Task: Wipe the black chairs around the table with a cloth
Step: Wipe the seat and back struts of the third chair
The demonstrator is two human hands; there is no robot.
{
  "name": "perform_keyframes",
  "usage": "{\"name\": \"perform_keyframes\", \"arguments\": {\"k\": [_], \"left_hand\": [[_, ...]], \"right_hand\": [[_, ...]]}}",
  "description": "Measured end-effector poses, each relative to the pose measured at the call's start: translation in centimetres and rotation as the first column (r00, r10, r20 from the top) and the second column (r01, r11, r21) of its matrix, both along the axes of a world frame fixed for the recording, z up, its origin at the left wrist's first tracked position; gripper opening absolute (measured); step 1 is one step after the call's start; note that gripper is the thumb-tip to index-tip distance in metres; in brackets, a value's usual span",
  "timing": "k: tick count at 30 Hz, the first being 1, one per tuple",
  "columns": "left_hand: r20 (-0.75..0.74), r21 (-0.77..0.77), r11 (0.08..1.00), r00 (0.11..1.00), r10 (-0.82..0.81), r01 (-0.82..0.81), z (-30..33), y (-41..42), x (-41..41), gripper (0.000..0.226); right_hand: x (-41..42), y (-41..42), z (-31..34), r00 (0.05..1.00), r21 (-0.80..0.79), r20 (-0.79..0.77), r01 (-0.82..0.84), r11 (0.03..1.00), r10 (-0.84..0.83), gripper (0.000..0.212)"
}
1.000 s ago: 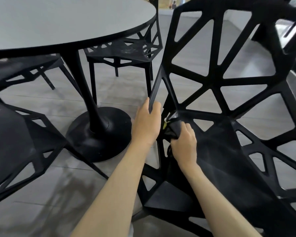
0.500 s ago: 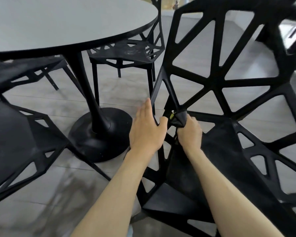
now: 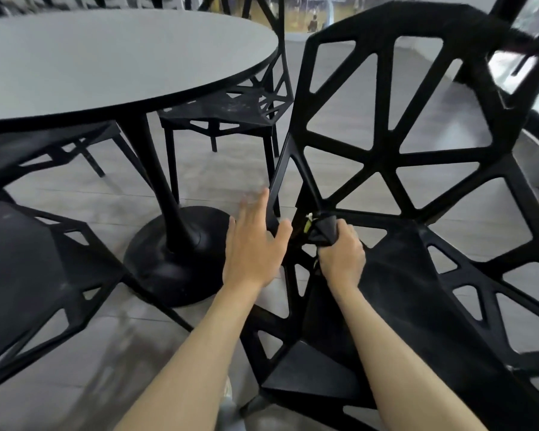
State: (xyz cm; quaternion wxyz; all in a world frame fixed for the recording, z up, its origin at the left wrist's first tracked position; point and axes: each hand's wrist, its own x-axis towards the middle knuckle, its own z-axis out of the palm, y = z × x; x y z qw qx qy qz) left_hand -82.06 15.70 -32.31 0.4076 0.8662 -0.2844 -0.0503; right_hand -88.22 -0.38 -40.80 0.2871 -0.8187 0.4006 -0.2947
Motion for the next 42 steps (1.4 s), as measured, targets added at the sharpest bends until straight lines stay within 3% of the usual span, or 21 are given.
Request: {"name": "perform_keyframes", "arguments": {"k": [3,7,10,15,17,19,20,24,28,31,39,42], "left_hand": [[-0.009,-0.020,1.000,1.000,-0.005,0.005,-0.4,0.0,0.3,0.065],[-0.044,-0.066,0.998,0.999,-0.014,0.011,-0.8,-0.3,0.7,0.056],[-0.087,-0.125,0.992,0.996,-0.010,-0.001,-0.8,-0.2,0.7,0.054],[-0.297,-0.263,0.965,0.950,-0.093,0.012,0.0,0.7,0.6,0.052],[-0.426,-0.329,0.944,0.893,-0.148,0.000,1.4,1.0,0.1,0.051],[-0.525,-0.363,0.932,0.828,-0.195,-0.011,2.4,1.6,-0.9,0.054],[-0.539,-0.361,0.933,0.816,-0.210,0.002,2.7,1.9,-1.3,0.057],[-0.567,-0.332,0.943,0.801,-0.189,-0.013,2.3,2.8,-3.0,0.069],[-0.504,-0.320,0.945,0.834,-0.224,0.060,2.7,3.8,-4.6,0.063],[-0.551,-0.252,0.962,0.801,-0.234,0.108,3.0,4.5,-4.9,0.067],[-0.469,-0.160,0.974,0.856,-0.217,0.159,2.0,5.4,-1.0,0.072],[-0.421,-0.118,0.975,0.880,-0.219,0.186,2.6,5.2,0.7,0.075]], "right_hand": [[3.5,-2.5,0.3,0.991,0.053,-0.048,0.127,0.990,-0.125,0.024],[5.4,-4.1,0.8,0.968,0.083,-0.185,0.190,0.978,-0.173,0.050],[4.6,-2.8,0.7,0.975,0.027,-0.205,0.093,0.995,-0.085,0.045],[-0.2,3.0,0.4,0.984,0.057,-0.108,-0.137,0.989,0.143,0.052],[-2.3,5.0,0.6,0.972,0.059,-0.112,-0.203,0.977,0.209,0.042],[-4.3,6.4,1.1,0.970,0.127,-0.074,-0.222,0.967,0.232,0.013],[-5.4,6.9,1.5,0.971,0.159,-0.057,-0.221,0.962,0.232,0.009],[-9.4,8.8,2.7,0.971,0.204,-0.025,-0.229,0.952,0.239,0.022],[-13.2,11.4,3.5,0.976,0.223,-0.025,-0.206,0.953,0.217,0.021],[-14.7,14.9,4.2,0.972,0.204,0.027,-0.234,0.951,0.233,0.036],[-9.5,19.1,3.8,0.937,0.160,0.272,-0.266,0.950,0.217,0.031],[-6.9,16.2,5.6,0.903,0.266,0.413,-0.243,0.933,0.118,0.035]]}}
